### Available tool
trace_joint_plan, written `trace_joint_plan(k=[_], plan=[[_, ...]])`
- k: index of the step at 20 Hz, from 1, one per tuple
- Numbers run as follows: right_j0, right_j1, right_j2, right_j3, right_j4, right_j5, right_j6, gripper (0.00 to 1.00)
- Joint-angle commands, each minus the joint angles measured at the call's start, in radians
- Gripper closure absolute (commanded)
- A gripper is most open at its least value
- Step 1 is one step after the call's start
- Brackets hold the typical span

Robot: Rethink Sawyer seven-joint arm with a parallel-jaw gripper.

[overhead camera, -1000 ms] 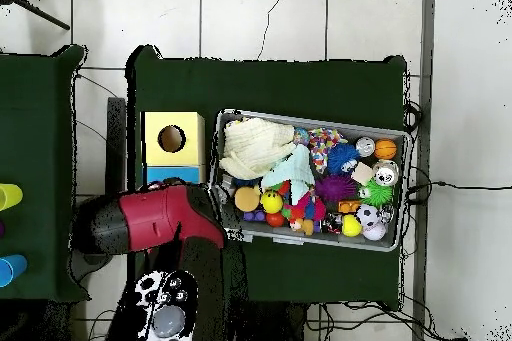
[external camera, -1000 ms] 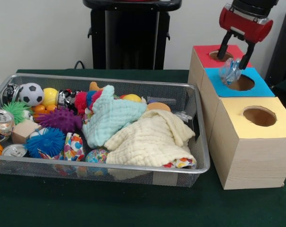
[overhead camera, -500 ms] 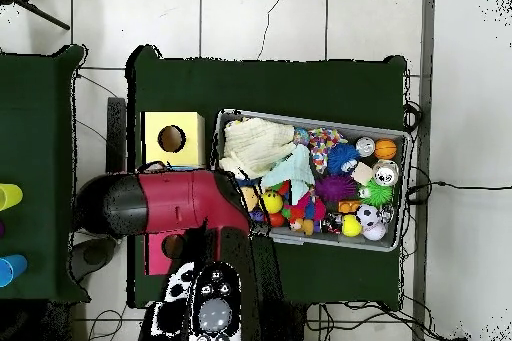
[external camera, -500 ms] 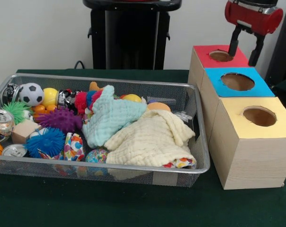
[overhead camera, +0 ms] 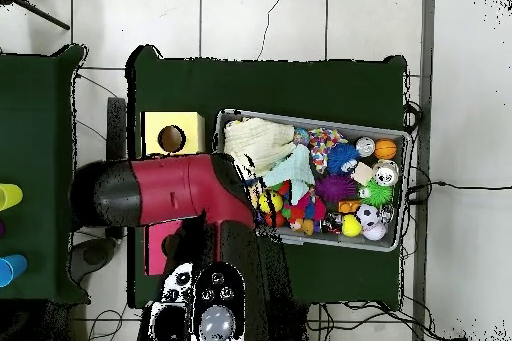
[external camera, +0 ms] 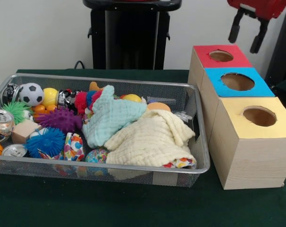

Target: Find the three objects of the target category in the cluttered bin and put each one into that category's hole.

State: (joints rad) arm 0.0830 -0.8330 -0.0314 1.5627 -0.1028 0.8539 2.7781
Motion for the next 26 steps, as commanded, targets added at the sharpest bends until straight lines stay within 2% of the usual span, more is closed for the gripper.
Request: trace_joint_plan(k=[1,4,8,12,17,21,26], plan=[[-0.059,-0.015,-0.005,-0.121,-0.209,0.164,-0.276,0.00],[-0.097,-0.015,0.013,-0.113,-0.279,0.100,-0.290,0.00],[-0.143,-0.015,0.049,-0.059,-0.321,0.002,-0.294,0.00],[-0.145,-0.007,0.052,-0.005,-0.368,-0.080,-0.227,0.00],[-0.130,0.023,0.024,0.006,-0.444,-0.167,-0.148,0.00],[-0.106,0.033,-0.007,-0.013,-0.493,-0.171,-0.109,0.00],[-0.105,0.044,-0.016,-0.027,-0.518,-0.178,-0.088,0.00]])
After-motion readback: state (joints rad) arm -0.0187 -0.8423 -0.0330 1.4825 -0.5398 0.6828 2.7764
